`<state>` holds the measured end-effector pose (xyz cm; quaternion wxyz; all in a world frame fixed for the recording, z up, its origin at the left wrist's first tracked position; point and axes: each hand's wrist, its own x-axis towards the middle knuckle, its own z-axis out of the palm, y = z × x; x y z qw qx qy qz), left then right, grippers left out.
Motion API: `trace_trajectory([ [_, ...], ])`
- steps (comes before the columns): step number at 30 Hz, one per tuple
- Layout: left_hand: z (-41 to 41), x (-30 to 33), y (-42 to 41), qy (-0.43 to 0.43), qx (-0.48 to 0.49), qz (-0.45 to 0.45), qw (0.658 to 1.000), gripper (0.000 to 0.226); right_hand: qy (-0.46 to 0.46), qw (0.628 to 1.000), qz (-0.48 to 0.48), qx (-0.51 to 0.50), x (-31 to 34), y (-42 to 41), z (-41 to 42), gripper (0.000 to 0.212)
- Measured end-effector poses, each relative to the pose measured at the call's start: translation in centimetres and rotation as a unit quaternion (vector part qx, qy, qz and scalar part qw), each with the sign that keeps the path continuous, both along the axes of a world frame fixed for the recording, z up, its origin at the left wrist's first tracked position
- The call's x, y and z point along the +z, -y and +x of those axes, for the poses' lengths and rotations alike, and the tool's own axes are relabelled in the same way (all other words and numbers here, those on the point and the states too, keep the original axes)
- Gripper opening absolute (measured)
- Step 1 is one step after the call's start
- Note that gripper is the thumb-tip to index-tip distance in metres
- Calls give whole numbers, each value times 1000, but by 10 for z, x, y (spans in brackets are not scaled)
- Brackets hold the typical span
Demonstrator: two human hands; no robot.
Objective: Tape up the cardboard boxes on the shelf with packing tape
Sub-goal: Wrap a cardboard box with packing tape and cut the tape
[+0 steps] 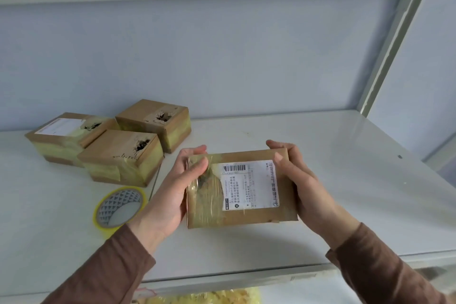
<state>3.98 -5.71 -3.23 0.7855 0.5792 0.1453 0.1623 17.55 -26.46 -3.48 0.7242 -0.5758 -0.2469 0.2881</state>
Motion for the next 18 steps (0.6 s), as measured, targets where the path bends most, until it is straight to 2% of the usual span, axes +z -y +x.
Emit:
trace_trajectory([
  [2,1,7,1,62,14,91,994,15,100,994,23,-23,7,0,3,38],
  [5,-1,-2,5,69,20,217,973,23,216,976,12,-35,-3,0,-1,8],
  [7,-8,-8,5,41,7,317,947,25,259,965,-29,-26,-13,6,-1,22],
  [9,-12,-9,2,32,1,420,907,34,298,952,-66,-25,-13,12,0,33],
  [11,-11,-3,-2,21,14,524,851,47,370,920,-124,-32,-6,15,3,39],
  [13,-6,4,-5,-13,-13,655,755,69,459,866,-198,-12,5,15,6,60],
  [15,0,6,-5,-58,-60,741,666,80,533,803,-266,17,10,12,7,77],
  [16,2,4,-4,-67,-68,753,651,80,559,776,-290,25,10,9,6,79],
  [17,3,3,-3,-64,-65,750,655,78,574,761,-301,24,9,7,4,77],
  [18,4,1,-2,-56,-57,741,667,75,575,761,-299,19,8,6,3,74],
])
